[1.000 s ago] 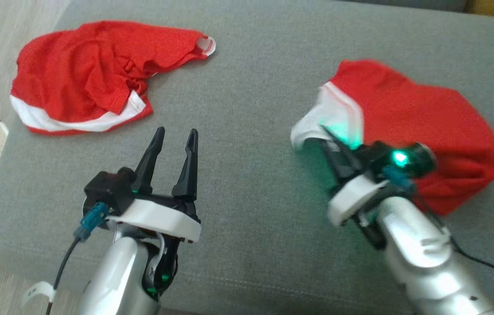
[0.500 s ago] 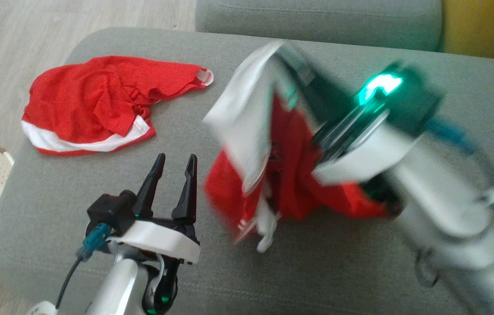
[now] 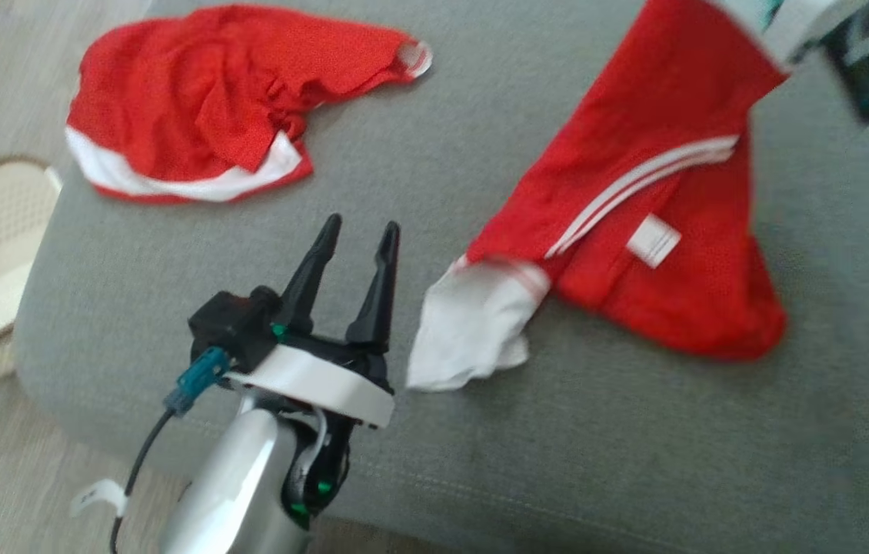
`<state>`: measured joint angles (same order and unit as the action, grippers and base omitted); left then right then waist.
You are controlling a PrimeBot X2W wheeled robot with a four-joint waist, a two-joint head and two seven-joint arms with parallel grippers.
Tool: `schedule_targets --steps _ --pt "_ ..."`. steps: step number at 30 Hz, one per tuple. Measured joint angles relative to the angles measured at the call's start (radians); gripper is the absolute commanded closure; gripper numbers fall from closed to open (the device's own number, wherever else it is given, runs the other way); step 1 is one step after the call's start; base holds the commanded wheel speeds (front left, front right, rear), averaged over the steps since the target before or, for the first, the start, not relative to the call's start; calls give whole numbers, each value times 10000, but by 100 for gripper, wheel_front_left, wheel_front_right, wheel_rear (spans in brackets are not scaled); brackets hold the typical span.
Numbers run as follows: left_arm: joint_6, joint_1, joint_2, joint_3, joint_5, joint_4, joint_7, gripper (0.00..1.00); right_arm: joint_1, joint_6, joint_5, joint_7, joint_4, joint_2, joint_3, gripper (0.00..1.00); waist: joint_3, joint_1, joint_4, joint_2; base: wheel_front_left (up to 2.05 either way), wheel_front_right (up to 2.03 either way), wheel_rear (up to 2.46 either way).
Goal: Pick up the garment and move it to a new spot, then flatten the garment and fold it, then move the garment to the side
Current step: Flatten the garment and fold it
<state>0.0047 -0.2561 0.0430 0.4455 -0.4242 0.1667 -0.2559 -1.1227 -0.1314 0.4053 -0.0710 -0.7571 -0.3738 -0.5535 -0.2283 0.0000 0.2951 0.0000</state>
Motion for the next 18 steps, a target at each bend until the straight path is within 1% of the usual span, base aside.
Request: schedule_targets --steps 3,5,7,9,12,13,18 --pt "92 -178 0 334 -174 -38 0 0 -1105 0 -794 -6 -1639 -169 -17 0 -416 1 301 0 0 0 0" --pt "205 -259 -6 472 -303 -98 0 0 -1587 0 -1137 -4 -2508 -169 -13 0 -653 1 490 0 0 0 0" --pt "257 -327 -4 556 -374 -128 0 0 -1795 0 -1333 8 -3218 -27 -4 0 -859 1 615 0 0 0 0" --pt "320 -381 -6 560 -374 -130 0 0 -1758 0 -1384 -46 -3712 253 -35 0 -981 3 649 0 0 0 0" --pt "336 -384 -6 535 -372 -117 0 0 -1576 0 -1365 -568 -4069 631 -100 0 -936 1 503 0 0 0 0" --pt "336 -384 -6 535 -372 -117 0 0 -1576 0 -1365 -568 -4069 631 -100 0 -936 1 503 0 0 0 0" --pt "391 -384 -8 196 -353 -100 0 0 -1256 0 -897 -1490 -4219 880 222 0 -618 0 51 0 0 0 0"
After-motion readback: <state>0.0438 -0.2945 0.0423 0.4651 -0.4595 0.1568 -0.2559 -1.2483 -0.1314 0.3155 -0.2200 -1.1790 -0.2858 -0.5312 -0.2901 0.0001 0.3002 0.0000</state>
